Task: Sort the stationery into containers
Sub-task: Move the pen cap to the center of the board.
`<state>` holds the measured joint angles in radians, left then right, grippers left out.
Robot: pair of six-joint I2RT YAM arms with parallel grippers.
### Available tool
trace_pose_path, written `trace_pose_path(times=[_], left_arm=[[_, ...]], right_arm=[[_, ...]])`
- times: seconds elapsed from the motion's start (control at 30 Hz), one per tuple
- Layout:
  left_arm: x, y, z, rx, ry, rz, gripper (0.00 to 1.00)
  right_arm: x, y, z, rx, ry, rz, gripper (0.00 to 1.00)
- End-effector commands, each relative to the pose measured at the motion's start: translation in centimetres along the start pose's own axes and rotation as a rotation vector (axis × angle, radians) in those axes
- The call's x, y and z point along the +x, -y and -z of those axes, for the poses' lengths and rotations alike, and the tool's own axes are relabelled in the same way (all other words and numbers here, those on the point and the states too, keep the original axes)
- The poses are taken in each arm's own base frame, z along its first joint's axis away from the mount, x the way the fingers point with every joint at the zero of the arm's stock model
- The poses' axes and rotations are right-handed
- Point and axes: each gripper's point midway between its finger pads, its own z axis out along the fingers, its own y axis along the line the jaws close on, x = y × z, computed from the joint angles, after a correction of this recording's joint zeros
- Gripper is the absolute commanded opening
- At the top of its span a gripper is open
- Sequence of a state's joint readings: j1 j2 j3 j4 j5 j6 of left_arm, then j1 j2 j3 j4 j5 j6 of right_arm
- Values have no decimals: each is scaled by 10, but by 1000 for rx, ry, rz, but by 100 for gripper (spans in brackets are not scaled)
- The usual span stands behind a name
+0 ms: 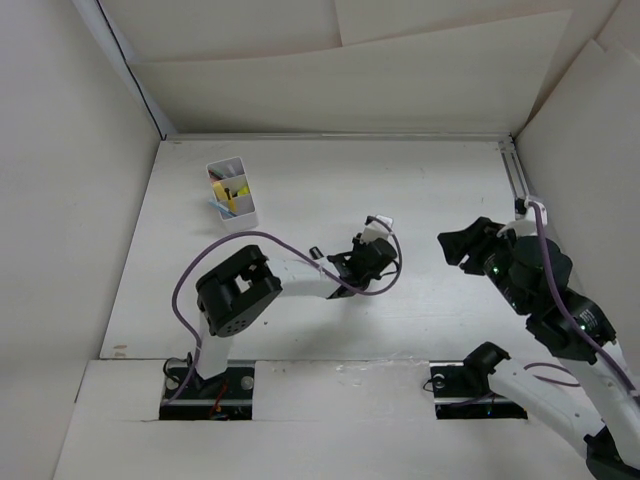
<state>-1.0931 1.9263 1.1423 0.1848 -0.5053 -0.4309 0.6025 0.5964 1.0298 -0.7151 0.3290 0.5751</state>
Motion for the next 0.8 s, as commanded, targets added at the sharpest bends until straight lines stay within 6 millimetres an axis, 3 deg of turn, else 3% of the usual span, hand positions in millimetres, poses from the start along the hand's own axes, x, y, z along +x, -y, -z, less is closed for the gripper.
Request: trace_pose_path(times=[0.0,0.2,0.43,0.53,0.57,0.6,0.77], left_arm=[[-22,24,-4,86,37,-31,0],[-6,22,-9,80,-1,-39,10],[-1,17,-6,72,-17,-59,32],[-21,19,8,89,15,-13,37],[-19,15,12,87,13,-15,38],[-34,16,22,103,43,5,39],[-64,19,48,154,96,41,45]], right_arm=[[-13,-9,4,-49,59,-14,58],[-10,-6,4,-44,52,-11,58],[-11,-4,4,-36,57,-2,58],[-11,-4,4,-36,57,7,58],[-9,-3,2,-35,57,7,58],[-8,-3,0,-31,50,10,58],[-6,-3,-2,-32,51,9,58]])
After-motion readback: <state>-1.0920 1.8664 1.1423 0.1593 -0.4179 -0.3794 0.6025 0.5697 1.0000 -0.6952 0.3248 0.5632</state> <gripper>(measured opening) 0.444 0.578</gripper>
